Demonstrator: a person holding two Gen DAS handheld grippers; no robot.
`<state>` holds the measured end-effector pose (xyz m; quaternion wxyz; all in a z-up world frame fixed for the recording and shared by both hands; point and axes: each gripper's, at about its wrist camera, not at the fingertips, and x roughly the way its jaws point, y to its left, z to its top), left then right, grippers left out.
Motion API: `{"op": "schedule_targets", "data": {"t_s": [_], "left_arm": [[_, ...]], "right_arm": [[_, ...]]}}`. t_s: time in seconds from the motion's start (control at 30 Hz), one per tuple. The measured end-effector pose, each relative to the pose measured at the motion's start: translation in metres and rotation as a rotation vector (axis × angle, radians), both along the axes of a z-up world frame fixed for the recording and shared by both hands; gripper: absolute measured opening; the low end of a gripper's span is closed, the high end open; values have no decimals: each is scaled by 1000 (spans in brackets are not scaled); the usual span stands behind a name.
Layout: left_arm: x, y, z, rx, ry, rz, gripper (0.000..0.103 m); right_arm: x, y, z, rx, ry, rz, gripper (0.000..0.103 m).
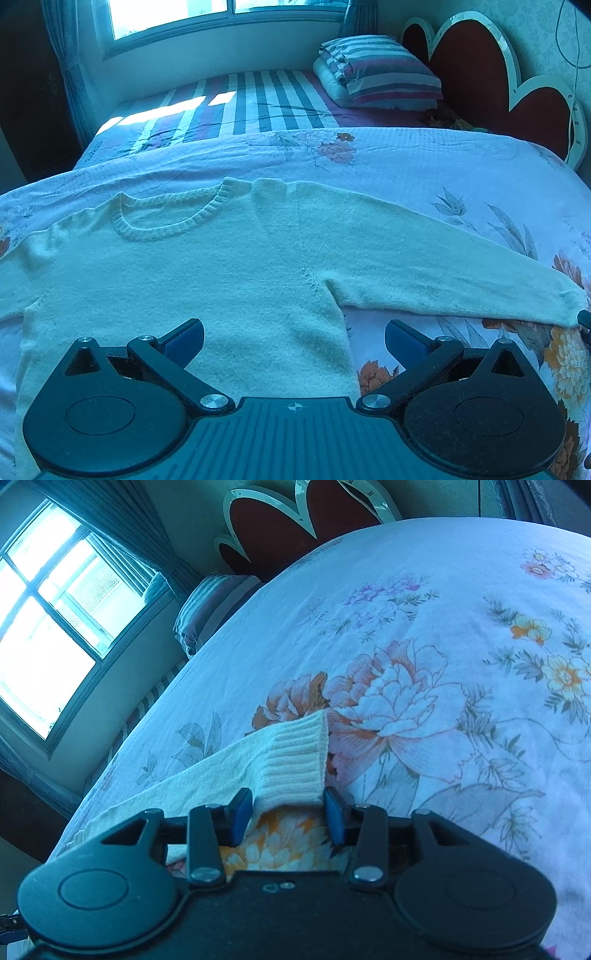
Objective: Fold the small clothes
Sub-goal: 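Lift the cuff with the right tool and carry it across the sweater body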
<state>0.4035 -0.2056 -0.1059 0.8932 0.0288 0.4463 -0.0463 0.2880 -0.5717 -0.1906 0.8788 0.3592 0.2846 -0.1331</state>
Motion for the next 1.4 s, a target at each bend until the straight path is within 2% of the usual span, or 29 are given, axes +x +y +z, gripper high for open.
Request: {"op": "schedule_targets", "data": {"t_s": [0.13,0.33,0.43,0.47,0.5,0.53,0.57,0.77,0.83,1.03,1.2,1.4], "left_arm": [[-1,1,1,6,-3,0,103],[0,6,-1,8,-1,9,103],[1,4,-3,15,3,2,103],[1,4,-3,18,1,0,103],[1,3,-2,18,-2,1,103],[1,3,-2,16,-3,1,103],[1,3,-2,14,-3,1,103],[1,2,-2,25,-6,0,103],[2,2,-2,23,-6,4,103],[5,5,-3,28,-9,25,103],[9,22,6,11,-28,84,103],[16,61,20,-20,-51,140,103]], "right_arm": [[1,-1,-5,33,-28,-21,44],[5,-14,-10,187,-81,-104,47],[5,-8,-10,140,-84,-110,45],[6,-6,-10,123,-78,-122,36],[6,-6,-10,117,-70,-130,23],[6,-8,-11,123,-70,-139,19],[7,-9,-12,122,-67,-144,10],[15,5,-5,-12,-61,-100,8],[17,13,3,-92,-58,-76,7],[23,35,28,-225,-94,3,7],[39,79,71,-364,-182,171,7],[73,159,118,-450,-293,411,7]]}}
